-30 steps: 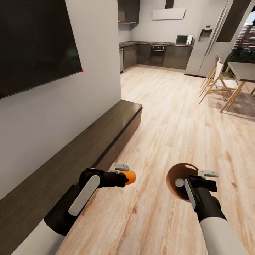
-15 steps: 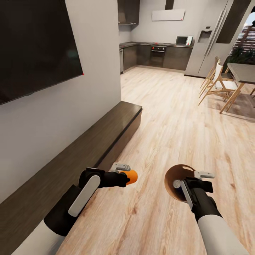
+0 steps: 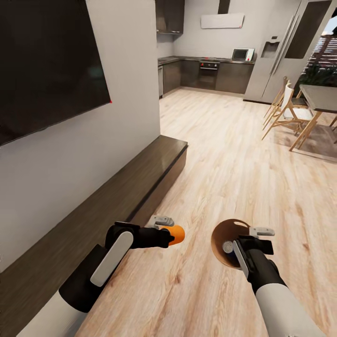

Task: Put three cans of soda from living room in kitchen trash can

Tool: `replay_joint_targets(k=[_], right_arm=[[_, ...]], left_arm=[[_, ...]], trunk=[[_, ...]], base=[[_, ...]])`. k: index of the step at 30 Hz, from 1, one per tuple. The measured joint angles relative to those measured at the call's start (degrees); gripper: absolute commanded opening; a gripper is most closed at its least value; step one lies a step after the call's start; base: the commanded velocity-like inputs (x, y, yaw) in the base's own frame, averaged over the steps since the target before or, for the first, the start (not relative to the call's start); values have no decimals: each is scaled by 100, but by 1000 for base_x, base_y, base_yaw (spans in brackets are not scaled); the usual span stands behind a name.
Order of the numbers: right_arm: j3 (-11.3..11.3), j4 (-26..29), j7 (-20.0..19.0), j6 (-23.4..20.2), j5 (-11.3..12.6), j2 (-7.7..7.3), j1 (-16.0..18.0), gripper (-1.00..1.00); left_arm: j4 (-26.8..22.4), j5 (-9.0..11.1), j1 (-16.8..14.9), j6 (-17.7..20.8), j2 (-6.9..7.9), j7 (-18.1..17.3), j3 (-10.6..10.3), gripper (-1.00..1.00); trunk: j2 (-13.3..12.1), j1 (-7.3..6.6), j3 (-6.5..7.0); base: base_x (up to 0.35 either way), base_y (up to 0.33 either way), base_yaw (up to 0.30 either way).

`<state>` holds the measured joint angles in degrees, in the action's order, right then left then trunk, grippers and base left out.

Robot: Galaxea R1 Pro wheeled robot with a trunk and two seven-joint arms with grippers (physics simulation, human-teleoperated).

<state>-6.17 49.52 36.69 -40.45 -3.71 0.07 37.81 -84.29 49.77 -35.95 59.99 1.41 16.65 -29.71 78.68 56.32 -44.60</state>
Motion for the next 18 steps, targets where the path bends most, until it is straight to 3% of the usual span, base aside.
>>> replay_joint_targets(k=[1, 4, 7, 10, 12, 15, 18], right_arm=[[8, -43, -9, 87, 49, 4, 16, -100], [20, -366, 14, 228, -164, 6, 125, -100], [29, -559, -15, 428, 31, 16, 210, -100], [23, -644, 26, 329, -176, 15, 248, -100], [33, -671, -4, 457, 31, 22, 259, -100], [31, -686, 27, 351, -188, 44, 265, -100], [40, -703, -13, 488, 24, 65, 269, -100]], left_arm=[[1, -1, 0, 0, -2, 0, -4, -100], [0, 1, 0, 0, -9, -1, -24, -100], [2, -1, -1, 0, -15, -5, -32, -100], [1, 0, 1, 1, -16, -6, -37, -100], [3, 5, -1, -1, -18, -8, -70, -100], [0, 1, 1, 1, -18, -8, -107, -100], [3, 0, -1, 0, -19, -10, -137, -100]], trunk=[[-40, -22, 18], [-160, -88, 72], [-281, -154, 126], [-401, -220, 180], [-481, -264, 216], [-601, -330, 270], [-722, -395, 324]], base=[[0, 0, 0], [0, 0, 0], [0, 0, 0], [0, 0, 0], [0, 0, 0], [0, 0, 0], [0, 0, 0]])
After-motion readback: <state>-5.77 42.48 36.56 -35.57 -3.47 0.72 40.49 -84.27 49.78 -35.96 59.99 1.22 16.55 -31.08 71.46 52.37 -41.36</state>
